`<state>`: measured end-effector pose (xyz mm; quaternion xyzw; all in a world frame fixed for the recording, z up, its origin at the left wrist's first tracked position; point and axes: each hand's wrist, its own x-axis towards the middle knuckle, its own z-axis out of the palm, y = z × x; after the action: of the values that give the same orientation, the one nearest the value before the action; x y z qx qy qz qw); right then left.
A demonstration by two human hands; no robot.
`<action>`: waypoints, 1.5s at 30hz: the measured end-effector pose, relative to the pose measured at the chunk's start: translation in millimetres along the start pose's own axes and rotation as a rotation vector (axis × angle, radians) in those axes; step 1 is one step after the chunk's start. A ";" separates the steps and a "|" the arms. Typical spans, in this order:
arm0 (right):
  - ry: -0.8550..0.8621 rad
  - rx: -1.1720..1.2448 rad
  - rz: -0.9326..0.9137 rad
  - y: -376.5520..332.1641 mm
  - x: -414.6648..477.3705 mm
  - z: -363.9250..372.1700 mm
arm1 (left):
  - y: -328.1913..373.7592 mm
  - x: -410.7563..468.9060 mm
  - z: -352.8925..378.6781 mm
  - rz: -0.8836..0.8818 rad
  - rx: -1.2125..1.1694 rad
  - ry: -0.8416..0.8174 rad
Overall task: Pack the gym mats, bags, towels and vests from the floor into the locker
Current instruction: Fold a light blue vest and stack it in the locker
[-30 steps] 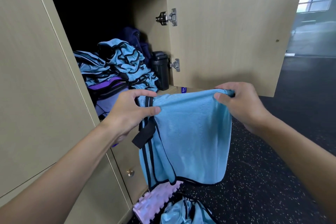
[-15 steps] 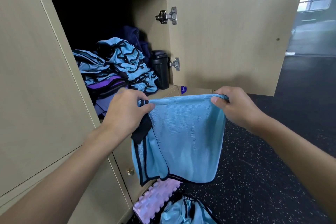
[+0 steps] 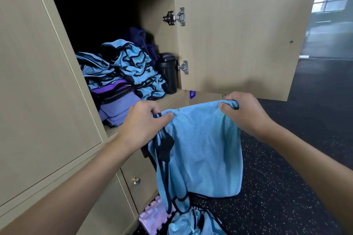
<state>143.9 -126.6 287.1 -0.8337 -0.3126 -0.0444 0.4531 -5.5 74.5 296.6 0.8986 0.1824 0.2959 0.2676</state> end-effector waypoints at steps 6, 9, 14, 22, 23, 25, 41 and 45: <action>0.009 -0.020 -0.010 -14.5 -7.1 1.0 | 4.1 1.5 4.3 -0.130 0.026 0.107; -0.021 -0.027 -0.035 -23.2 -13.6 9.6 | 6.8 0.8 8.2 -0.149 0.056 0.100; -0.127 0.086 -0.025 -33.7 -24.7 30.7 | 14.5 -2.0 13.6 -0.150 0.055 0.039; -0.222 0.346 -0.107 -44.5 -33.8 49.3 | 14.0 -2.6 16.5 -0.130 -0.299 -0.096; -0.262 0.395 -0.117 -45.8 -33.9 49.5 | 15.6 -2.6 15.4 -0.175 -0.402 -0.128; -0.376 0.482 -0.109 -45.1 -32.2 48.4 | 20.5 -3.8 10.4 -0.264 -0.582 -0.188; -0.341 0.632 0.011 -41.0 -37.7 29.1 | 31.4 -1.2 -27.7 -0.359 -1.005 -0.228; -0.232 0.692 -0.003 -46.0 -37.6 32.7 | 32.1 -2.6 -24.7 -0.405 -0.977 -0.222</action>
<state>81.1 -101.0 288.0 -0.6298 -0.3597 0.1582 0.6700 -17.5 57.1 331.3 0.6424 0.1637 0.1920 0.7236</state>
